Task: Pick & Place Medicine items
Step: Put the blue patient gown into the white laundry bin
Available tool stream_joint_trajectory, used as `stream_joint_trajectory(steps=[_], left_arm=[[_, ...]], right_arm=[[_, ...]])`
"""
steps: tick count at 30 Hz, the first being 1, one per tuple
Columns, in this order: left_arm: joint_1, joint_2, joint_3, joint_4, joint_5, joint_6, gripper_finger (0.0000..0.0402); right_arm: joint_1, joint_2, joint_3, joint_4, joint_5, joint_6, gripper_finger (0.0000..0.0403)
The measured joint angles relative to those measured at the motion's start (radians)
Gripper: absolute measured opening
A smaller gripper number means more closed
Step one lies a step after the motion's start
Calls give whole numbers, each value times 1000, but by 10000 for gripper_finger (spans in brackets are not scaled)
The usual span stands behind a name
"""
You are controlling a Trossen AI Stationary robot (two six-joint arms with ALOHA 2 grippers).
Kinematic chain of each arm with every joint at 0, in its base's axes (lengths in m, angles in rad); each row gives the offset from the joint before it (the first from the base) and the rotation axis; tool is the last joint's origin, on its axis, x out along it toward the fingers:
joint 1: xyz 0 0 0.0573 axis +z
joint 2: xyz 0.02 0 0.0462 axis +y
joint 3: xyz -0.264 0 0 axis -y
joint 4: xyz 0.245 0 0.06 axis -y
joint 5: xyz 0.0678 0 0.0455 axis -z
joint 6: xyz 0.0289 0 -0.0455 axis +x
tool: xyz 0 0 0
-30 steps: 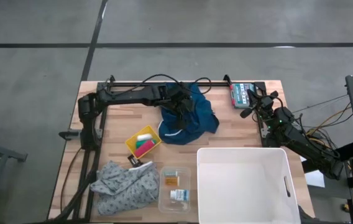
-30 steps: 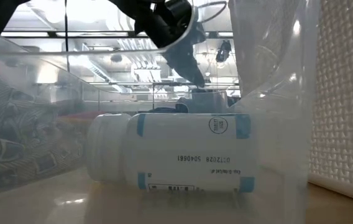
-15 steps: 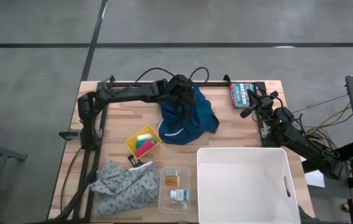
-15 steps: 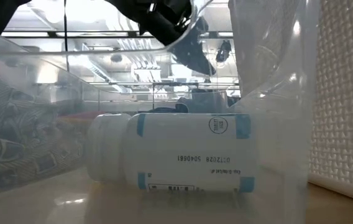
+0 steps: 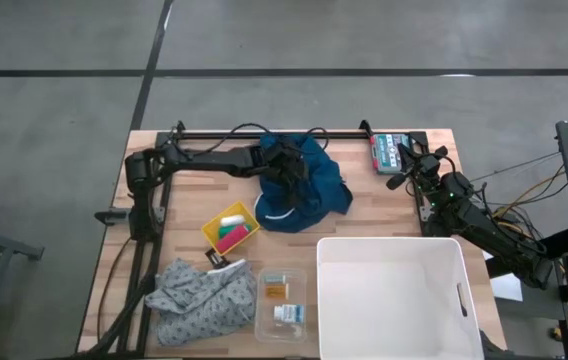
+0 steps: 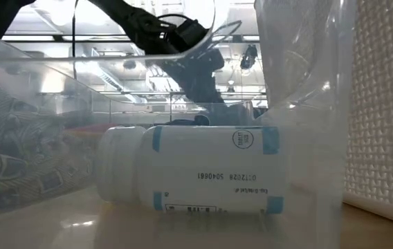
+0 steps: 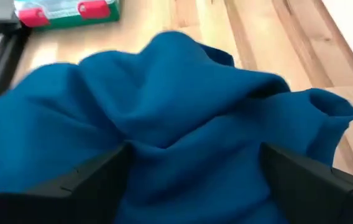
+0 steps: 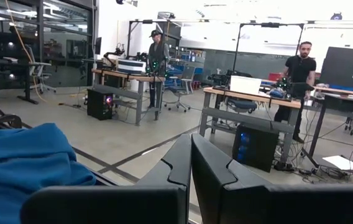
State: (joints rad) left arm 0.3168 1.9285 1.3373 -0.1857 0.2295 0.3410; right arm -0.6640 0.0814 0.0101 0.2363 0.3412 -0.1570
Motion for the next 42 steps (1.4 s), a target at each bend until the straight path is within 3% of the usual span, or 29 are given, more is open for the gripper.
stream_joint_trajectory(steps=[16, 26, 42], left_arm=[[-16, -1, -136, 59, 64, -111, 356], [-17, -1, -290, 343, 57, -130, 356], [-17, 9, -302, 284, 20, -130, 355]], right_arm=[[0, 0, 0, 0, 0, 0, 8], [0, 0, 0, 0, 0, 0, 8], [0, 0, 0, 0, 0, 0, 8]])
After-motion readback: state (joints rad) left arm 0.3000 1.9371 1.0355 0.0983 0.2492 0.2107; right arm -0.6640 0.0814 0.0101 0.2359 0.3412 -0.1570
